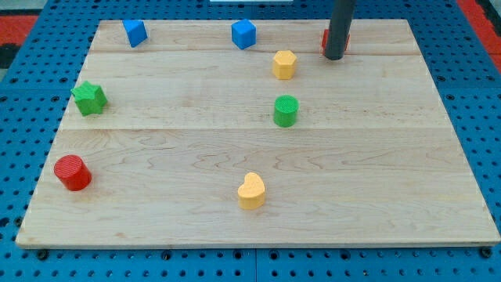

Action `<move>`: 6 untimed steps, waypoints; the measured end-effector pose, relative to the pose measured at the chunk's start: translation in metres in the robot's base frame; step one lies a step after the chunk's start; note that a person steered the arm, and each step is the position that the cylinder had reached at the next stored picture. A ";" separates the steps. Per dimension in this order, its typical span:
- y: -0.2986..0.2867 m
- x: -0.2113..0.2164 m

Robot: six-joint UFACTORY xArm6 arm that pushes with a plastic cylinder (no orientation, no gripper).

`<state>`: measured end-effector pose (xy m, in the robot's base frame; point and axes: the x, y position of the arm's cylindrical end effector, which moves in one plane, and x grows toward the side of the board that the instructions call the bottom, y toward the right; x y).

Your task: Touch the bottom of the green circle

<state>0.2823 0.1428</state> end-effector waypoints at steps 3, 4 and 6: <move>-0.086 0.164; -0.178 0.167; -0.355 0.148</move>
